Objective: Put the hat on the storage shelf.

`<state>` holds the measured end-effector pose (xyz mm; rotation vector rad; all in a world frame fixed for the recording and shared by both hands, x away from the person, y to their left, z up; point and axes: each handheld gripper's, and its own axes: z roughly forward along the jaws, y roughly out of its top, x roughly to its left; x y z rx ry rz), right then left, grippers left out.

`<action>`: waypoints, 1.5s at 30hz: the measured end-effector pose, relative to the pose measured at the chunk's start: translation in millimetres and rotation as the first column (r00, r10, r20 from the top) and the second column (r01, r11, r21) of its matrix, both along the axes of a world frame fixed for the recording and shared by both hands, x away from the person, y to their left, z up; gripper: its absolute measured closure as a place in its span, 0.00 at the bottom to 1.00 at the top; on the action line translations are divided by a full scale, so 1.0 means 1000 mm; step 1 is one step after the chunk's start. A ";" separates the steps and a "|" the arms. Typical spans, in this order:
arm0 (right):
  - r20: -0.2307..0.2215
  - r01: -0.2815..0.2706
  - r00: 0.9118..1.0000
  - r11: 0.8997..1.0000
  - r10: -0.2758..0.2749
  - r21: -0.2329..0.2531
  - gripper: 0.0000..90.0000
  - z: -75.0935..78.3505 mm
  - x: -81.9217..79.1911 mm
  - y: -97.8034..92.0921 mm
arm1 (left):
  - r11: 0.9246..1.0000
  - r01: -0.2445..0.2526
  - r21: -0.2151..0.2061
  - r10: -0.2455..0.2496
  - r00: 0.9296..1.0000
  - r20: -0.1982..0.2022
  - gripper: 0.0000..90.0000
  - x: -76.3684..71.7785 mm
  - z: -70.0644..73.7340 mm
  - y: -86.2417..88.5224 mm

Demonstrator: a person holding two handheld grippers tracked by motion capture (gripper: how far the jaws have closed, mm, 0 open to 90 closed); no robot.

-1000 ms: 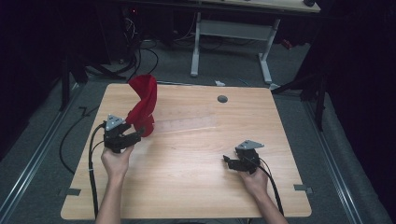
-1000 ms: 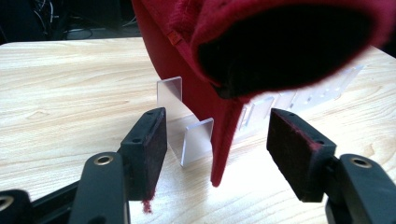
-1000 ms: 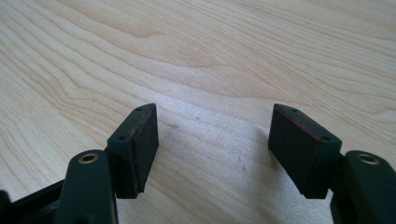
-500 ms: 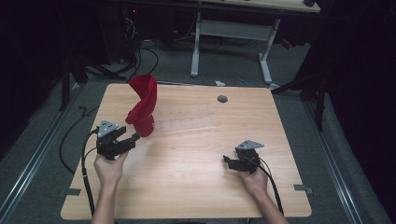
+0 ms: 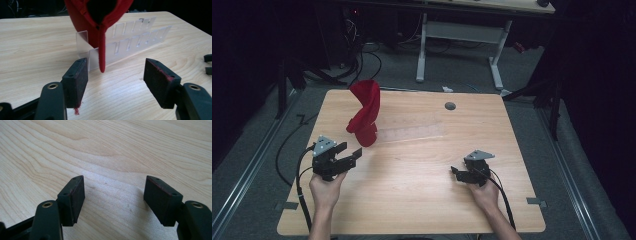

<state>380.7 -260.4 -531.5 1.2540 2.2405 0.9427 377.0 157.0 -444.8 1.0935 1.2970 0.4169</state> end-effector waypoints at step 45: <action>-0.003 -0.007 1.000 1.000 0.007 0.003 0.38 0.000 -0.001 0.000 | 0.991 0.129 0.016 -0.129 0.992 0.002 0.37 -0.048 -0.026 -0.034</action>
